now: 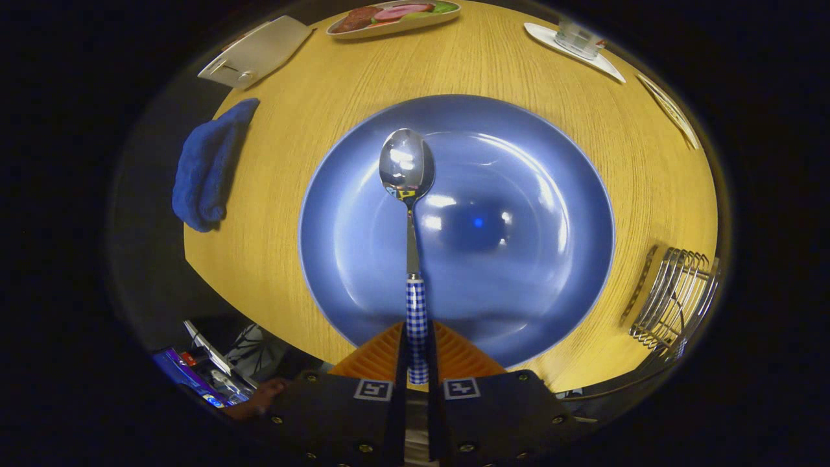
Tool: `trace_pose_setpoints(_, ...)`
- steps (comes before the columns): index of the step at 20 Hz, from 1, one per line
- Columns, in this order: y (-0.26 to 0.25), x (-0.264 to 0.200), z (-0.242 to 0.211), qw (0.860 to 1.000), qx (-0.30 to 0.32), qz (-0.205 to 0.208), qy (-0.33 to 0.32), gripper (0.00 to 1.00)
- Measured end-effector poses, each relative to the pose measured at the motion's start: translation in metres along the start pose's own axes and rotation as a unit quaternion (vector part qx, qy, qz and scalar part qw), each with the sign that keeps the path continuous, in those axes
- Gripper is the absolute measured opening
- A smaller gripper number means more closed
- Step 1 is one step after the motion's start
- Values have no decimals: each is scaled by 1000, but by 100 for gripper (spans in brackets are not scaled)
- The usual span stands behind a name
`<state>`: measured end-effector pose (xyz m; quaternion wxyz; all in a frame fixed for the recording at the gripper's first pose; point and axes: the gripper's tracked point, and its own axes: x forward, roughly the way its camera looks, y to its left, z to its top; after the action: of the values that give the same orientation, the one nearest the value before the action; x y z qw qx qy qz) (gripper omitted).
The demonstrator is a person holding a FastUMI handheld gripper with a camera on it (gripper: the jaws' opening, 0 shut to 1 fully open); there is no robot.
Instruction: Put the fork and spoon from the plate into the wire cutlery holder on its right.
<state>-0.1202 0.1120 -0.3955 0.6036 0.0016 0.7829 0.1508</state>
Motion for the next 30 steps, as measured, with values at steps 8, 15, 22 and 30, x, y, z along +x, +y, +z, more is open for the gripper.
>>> trace_pose_setpoints(8,-14,-33,-18,999,-31,3,21,15)
trace_pose_setpoints(15,-56,-94,-36,998,-51,-3,29,15)
trace_pose_setpoints(22,-59,-122,-40,996,-28,55,70,15)
trace_pose_setpoints(30,-95,-161,-27,996,-26,45,70,15)
